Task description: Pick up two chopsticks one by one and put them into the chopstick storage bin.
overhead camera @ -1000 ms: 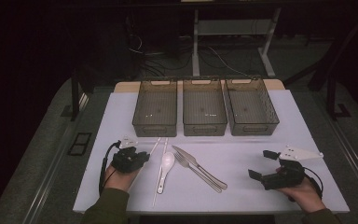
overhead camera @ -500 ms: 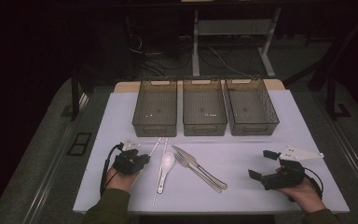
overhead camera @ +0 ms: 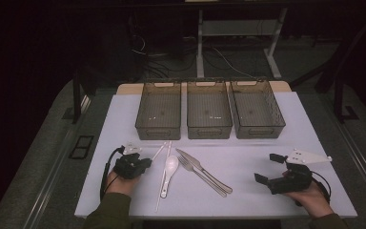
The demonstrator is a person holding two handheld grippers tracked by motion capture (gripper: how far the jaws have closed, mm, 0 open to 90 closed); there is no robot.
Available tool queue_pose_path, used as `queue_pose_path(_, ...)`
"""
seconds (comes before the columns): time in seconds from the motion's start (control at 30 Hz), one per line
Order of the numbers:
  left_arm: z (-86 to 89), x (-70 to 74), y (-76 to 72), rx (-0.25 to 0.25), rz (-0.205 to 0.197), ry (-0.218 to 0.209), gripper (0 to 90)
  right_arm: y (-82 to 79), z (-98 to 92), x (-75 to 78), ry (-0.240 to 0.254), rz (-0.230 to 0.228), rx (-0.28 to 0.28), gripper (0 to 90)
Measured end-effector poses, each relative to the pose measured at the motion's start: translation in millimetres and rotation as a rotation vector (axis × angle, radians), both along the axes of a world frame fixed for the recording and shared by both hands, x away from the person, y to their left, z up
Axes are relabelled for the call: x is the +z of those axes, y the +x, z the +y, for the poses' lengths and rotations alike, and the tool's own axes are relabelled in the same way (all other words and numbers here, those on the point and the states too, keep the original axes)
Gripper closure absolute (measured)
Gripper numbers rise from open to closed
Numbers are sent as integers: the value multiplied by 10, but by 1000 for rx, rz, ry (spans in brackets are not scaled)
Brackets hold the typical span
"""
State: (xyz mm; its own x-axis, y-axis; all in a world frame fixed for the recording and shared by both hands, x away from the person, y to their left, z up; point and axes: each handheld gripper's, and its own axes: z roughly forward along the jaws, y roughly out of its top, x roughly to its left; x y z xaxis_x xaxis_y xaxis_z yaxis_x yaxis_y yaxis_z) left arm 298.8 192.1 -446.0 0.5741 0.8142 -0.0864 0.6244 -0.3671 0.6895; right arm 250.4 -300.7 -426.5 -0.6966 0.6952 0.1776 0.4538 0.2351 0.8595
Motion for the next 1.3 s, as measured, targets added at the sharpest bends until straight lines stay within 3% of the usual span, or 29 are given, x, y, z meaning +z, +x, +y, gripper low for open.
queue_pose_path(0.1,30,-5,17,0,16,-27,836,2,7,-3,-1,1,0,8)
queue_pose_path(0.37,63,51,15,1,9,-31,840,4,3,-2,0,0,0,8)
queue_pose_path(0.6,62,136,-21,-34,-21,-50,840,4,5,-3,0,-1,1,8)
queue_pose_path(0.87,47,220,-18,-69,-1,-77,840,9,10,-12,-3,0,6,8)
queue_pose_path(1.07,61,278,-13,-84,-5,-80,840,39,33,-39,4,-15,-3,8)
queue_pose_path(1.3,67,362,-14,-120,-19,-86,840,87,77,-99,-17,7,16,8)
